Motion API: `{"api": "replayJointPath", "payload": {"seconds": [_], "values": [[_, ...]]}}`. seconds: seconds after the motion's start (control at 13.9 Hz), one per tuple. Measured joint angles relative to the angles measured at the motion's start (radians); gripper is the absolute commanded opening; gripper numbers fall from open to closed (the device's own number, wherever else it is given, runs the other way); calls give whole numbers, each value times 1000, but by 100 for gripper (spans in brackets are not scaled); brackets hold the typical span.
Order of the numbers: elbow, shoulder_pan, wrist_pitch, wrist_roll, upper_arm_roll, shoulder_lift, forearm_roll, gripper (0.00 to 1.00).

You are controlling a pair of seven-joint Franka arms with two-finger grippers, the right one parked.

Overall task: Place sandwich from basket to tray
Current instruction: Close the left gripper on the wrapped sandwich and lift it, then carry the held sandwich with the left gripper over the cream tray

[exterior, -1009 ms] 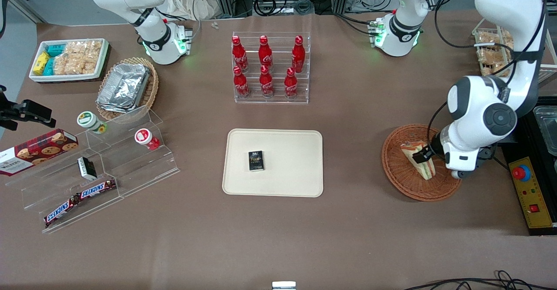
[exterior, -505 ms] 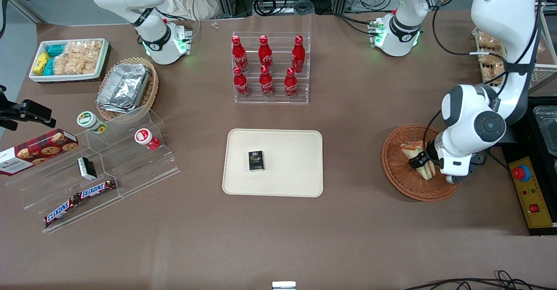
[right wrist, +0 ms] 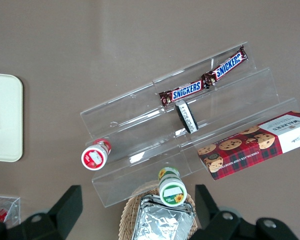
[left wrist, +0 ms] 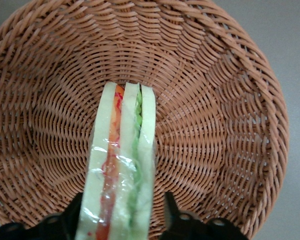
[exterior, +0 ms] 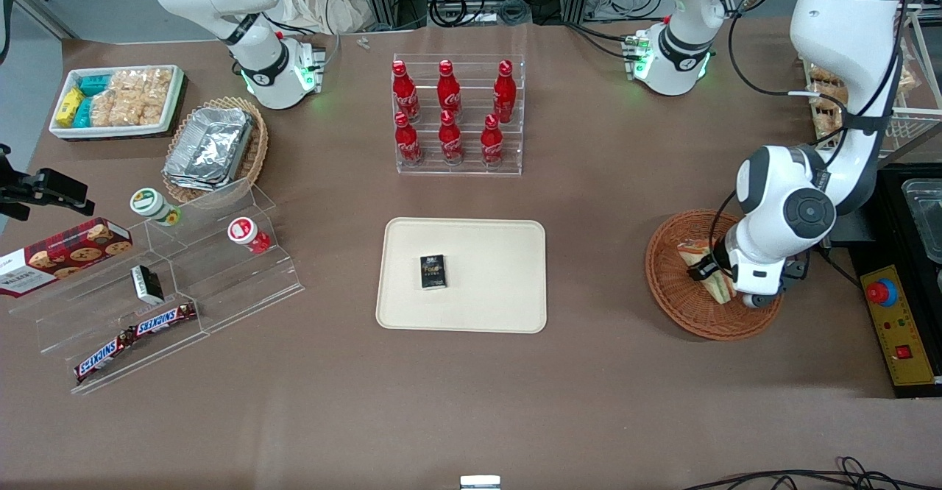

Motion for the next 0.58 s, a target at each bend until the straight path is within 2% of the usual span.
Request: {"api": "replayJointPath", "payload": {"seconds": [0.36,0.58], "values": [[8,41,-17,115,0,-5,0,0],[91,48,-199,204,-7,-45,0,0]]}}
